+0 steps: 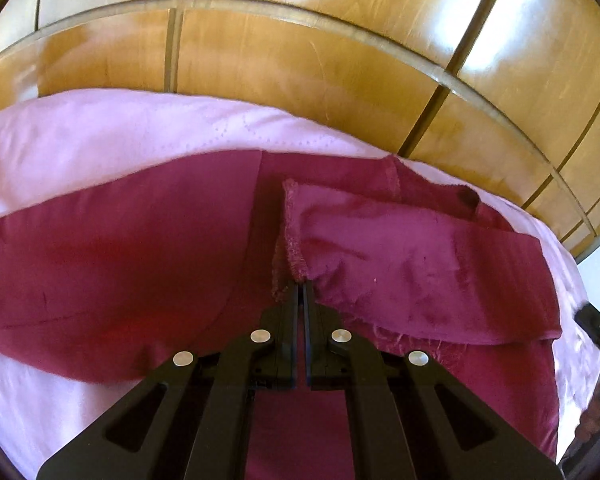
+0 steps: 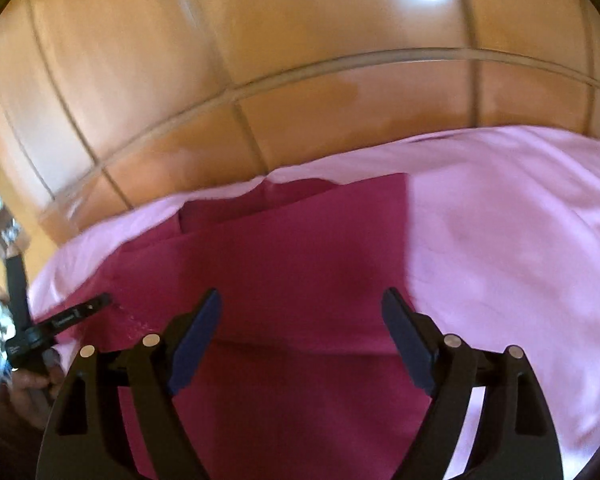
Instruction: Fold small clothes
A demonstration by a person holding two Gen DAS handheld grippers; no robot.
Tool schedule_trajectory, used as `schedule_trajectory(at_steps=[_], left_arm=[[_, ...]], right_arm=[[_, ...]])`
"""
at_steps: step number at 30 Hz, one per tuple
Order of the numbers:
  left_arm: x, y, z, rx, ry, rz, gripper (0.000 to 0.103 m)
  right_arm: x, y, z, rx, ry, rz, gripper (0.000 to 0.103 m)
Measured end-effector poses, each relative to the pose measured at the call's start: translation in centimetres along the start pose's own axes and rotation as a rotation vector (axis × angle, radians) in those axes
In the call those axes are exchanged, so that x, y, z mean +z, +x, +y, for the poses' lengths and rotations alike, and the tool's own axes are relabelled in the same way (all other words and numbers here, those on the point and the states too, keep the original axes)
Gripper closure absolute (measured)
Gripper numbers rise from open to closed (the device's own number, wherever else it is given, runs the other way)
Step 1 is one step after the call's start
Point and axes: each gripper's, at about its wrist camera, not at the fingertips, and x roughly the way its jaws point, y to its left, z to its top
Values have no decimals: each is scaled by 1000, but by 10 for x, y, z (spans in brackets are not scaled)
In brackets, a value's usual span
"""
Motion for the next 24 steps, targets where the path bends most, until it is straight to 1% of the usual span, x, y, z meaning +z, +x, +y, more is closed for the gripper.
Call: schedule_trajectory(at_steps=[3, 4, 5, 6, 8, 11, 13, 17, 19, 20, 21, 22, 23, 24], left_arm=[[-12, 5, 5, 34, 5, 30, 102], [-15, 7, 9, 28, -3, 40, 102], [-18, 8, 12, 20, -11, 42, 102], [-20, 9, 15, 9, -24, 38, 102], [-22, 9, 14, 10, -27, 33, 102], [-22, 6, 14, 8, -28, 39, 102], [-23, -2, 20, -9, -52, 55, 102], [-32, -33, 41, -49, -123, 28, 102], [-41, -54, 60, -63, -168, -11, 102], [-47, -67, 75, -66, -205, -28, 96], [-51, -74, 86, -61, -233, -41, 75], [-57, -85, 101, -48, -275, -69, 63], [-66, -101, 123, -27, -346, -120, 46], [-72, -110, 138, -16, -395, -145, 43]], right_arm=[[-5, 46, -6, -62, 15, 105, 23], [-9, 57, -11, -82, 23, 136, 23], [-15, 65, -14, -91, 8, 142, 22], [-19, 65, -12, -96, -44, 106, 21], [-25, 62, -8, -107, -76, 77, 20], [-27, 63, -7, -108, -84, 72, 17], [-28, 64, -4, -124, -100, 68, 17], [-27, 66, -8, -128, -101, 64, 16], [-28, 66, -5, -149, -113, 62, 15], [-28, 67, -3, -165, -121, 63, 14], [-28, 67, 2, -198, -137, 62, 9], [-28, 64, 6, -240, -153, 60, 4], [-28, 60, 11, -281, -168, 56, 3], [-29, 55, 16, -304, -174, 47, 3]])
